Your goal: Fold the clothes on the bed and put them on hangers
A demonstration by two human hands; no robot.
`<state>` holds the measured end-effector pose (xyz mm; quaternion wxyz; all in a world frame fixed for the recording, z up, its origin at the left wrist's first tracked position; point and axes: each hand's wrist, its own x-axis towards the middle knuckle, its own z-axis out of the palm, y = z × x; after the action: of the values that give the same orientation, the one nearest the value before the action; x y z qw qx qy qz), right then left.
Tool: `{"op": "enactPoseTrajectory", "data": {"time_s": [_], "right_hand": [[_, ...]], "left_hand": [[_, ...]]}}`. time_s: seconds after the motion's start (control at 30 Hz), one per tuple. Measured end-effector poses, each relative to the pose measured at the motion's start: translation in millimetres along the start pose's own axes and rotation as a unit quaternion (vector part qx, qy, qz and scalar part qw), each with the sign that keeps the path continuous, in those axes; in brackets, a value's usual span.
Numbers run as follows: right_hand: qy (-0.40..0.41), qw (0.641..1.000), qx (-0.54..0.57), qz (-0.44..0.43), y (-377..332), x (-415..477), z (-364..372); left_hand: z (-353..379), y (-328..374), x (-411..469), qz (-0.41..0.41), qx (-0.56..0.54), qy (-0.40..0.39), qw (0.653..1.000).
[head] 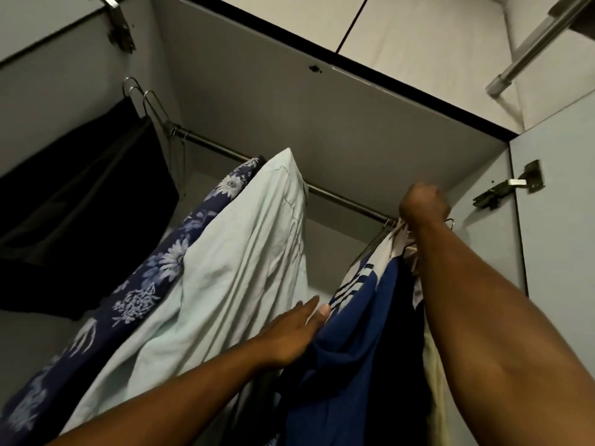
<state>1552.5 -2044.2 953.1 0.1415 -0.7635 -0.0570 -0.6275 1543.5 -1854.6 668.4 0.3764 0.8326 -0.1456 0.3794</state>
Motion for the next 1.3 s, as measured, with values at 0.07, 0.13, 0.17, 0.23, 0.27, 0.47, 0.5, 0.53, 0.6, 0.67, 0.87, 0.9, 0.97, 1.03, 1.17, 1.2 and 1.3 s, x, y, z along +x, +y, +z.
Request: {"op": "enactPoseTrajectory", "data": {"time_s": [0.07,0.13,0.17,0.23,0.27,0.47,0.5,0.53,0.6,0.67,0.87,0.9,0.97,1.03,1.17,1.2,1.3], "right_hand": [[0.019,1.000,-0.020,-0.005,7,-6,-2],[0.042,0.999,-0.005,-0.003,12,-17,-5],[0.046,0.999,0.010,-0.011,14,-24,-10],[0.035,0.998,0.037,-0.021,19,-53,-14],[0.035,0.998,0.051,-0.031,19,-68,-17],[-0.015,0.995,0.062,-0.077,20,-225,-41],[-0.024,0.994,0.058,-0.087,20,-253,-45],[-0.042,0.994,0.053,-0.083,21,-289,-53],[-0.081,0.994,0.040,-0.062,21,-350,-67],[-0.122,0.992,0.025,-0.030,16,-413,-84],[-0.243,0.970,0.006,-0.014,-11,-575,-129],[-0.255,0.967,0.005,-0.012,-15,-600,-136],[-0.288,0.958,0.000,-0.003,-25,-643,-153],[-0.315,0.949,0.002,-0.013,-33,-674,-164],[-0.329,0.943,0.025,-0.027,-46,-712,-181],[-0.341,0.939,0.038,-0.027,-52,-726,-189],[-0.370,0.924,0.091,-0.029,-67,-782,-207]], "left_hand": [[9,5,-6,0.015,-0.008,-0.018,1.000],[17,12,-17,0.033,-0.014,-0.033,0.999],[18,17,-20,0.038,-0.016,-0.034,0.999],[21,22,-30,0.041,-0.001,-0.035,0.999],[20,24,-35,0.043,0.021,-0.030,0.998],[9,23,-103,0.136,0.285,-0.015,0.949],[5,28,-119,0.165,0.291,-0.011,0.942],[2,29,-145,0.185,0.293,-0.018,0.938],[1,26,-183,0.222,0.293,-0.021,0.930],[-1,19,-229,0.239,0.288,-0.027,0.927],[-15,-16,-359,0.207,0.281,-0.082,0.934],[-18,-22,-378,0.193,0.280,-0.090,0.936],[-29,-28,-415,0.159,0.280,-0.105,0.941],[-40,-32,-445,0.133,0.280,-0.123,0.943],[-61,-32,-494,0.094,0.284,-0.123,0.946],[-68,-33,-513,0.078,0.286,-0.121,0.947],[-79,-33,-571,0.029,0.273,-0.119,0.954]]}}
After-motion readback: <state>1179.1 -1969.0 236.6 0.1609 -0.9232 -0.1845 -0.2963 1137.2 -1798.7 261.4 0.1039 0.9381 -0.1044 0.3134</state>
